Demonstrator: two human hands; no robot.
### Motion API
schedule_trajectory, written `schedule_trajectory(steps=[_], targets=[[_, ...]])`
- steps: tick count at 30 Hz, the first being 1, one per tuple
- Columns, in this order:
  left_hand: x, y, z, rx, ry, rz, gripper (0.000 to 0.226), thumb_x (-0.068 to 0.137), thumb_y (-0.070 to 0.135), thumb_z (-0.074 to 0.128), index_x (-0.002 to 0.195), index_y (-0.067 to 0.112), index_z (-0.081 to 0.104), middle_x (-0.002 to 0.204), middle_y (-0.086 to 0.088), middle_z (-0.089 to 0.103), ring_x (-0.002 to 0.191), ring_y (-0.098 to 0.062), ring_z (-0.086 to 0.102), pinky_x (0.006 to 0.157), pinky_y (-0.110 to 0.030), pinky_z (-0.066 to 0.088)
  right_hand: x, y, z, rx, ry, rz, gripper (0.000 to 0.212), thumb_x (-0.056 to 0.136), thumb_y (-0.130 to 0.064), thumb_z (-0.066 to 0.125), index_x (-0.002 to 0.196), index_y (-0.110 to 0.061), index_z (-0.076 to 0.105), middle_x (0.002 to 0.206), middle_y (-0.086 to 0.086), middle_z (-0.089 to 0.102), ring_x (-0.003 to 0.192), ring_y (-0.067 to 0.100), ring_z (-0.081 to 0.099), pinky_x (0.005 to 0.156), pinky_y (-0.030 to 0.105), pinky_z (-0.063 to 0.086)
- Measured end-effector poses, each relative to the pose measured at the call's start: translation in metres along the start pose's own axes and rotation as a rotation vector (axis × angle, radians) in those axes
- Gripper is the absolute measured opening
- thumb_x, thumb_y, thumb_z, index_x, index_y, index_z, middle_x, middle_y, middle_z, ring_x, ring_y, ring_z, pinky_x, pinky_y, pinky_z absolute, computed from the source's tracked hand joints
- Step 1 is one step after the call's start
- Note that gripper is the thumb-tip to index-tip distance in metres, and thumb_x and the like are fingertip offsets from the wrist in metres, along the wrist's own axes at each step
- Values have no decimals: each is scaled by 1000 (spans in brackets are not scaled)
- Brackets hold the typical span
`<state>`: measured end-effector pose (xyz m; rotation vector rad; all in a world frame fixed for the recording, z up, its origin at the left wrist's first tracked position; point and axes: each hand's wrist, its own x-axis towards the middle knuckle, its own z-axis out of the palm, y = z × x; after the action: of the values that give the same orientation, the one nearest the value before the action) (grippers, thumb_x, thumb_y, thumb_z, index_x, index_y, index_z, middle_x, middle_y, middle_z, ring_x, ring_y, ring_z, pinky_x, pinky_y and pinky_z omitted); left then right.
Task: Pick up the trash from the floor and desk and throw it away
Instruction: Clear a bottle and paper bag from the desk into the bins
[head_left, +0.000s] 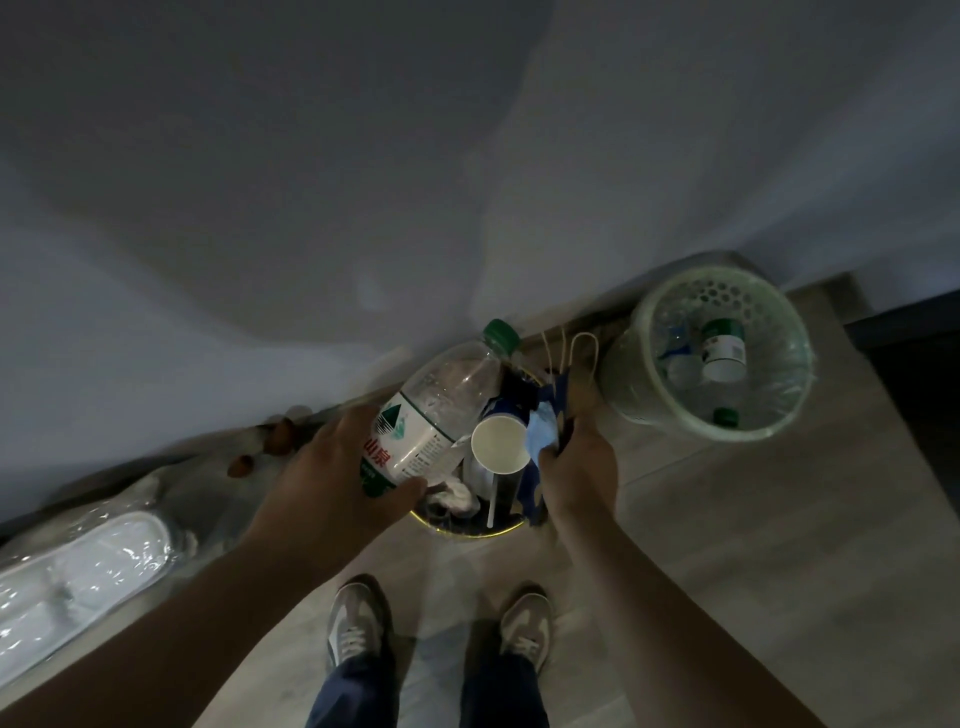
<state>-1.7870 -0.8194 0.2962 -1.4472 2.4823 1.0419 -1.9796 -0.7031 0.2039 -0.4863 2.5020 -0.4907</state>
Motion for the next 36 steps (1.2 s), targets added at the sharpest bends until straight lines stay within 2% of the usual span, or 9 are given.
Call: schedule_trajectory(steps=[6,10,14,17,21,26,31,33,36], targets=[[8,-5,6,6,-20,8,70,68,55,72,128,30,45,98,17,48,78,-1,50,58,-6,28,7,0,14,-15,87,-2,34,92,-21,58,123,-9,56,111,12,67,98,28,65,78,35,50],[8,-4,8,-2,-47,7,69,70,55,71,129,29,44,108,8,57,86,-8,56,63,-18,40,-2,5,1,-154,130,-199,45,98,-27,51,139,-12,42,95,9,70,82,24,67,64,29,47],[7,2,3,-29,-41,0,69,70,53,72,129,30,44,105,10,55,84,-6,54,61,-14,35,-10,4,-18,-268,138,-385,32,99,-28,50,125,-10,53,78,7,71,66,20,66,57,27,43],[8,5,-2,-26,-14,1,68,71,48,75,129,27,46,98,14,46,81,-4,47,60,-6,26,-19,3,-23,-251,66,-465,25,97,-31,54,107,-10,61,67,-1,64,55,10,55,51,15,29],[11,-2,-10,-38,-16,0,65,72,45,73,127,22,47,98,9,51,78,-8,51,56,-10,32,-29,5,-7,-313,-134,-468,29,97,-41,48,91,-15,59,79,-1,62,71,14,59,58,20,31],[11,-15,-15,-9,-13,-47,67,71,51,70,127,23,45,99,5,53,79,-14,57,57,-23,44,-26,-11,22,-339,-198,-433,32,92,-47,54,86,-17,62,84,-2,60,73,12,53,56,18,26],[8,-30,-14,-2,16,-72,63,72,46,74,124,24,47,102,3,58,82,-17,57,64,-28,44,-22,-25,43,-332,-324,-341,46,71,-57,73,88,-15,62,100,0,55,89,18,56,71,29,43],[7,-34,-13,6,21,-63,63,72,44,75,125,23,47,102,3,58,83,-16,57,62,-27,44,-22,-26,48,-343,-339,-325,51,70,-57,73,96,-15,61,108,2,55,96,19,55,80,33,47],[6,-36,-11,-4,25,-49,63,72,41,76,125,22,47,98,10,52,83,-12,55,56,-14,37,-22,-24,50,-436,-345,-327,59,81,-48,67,128,-17,50,139,7,42,122,25,46,99,41,42]])
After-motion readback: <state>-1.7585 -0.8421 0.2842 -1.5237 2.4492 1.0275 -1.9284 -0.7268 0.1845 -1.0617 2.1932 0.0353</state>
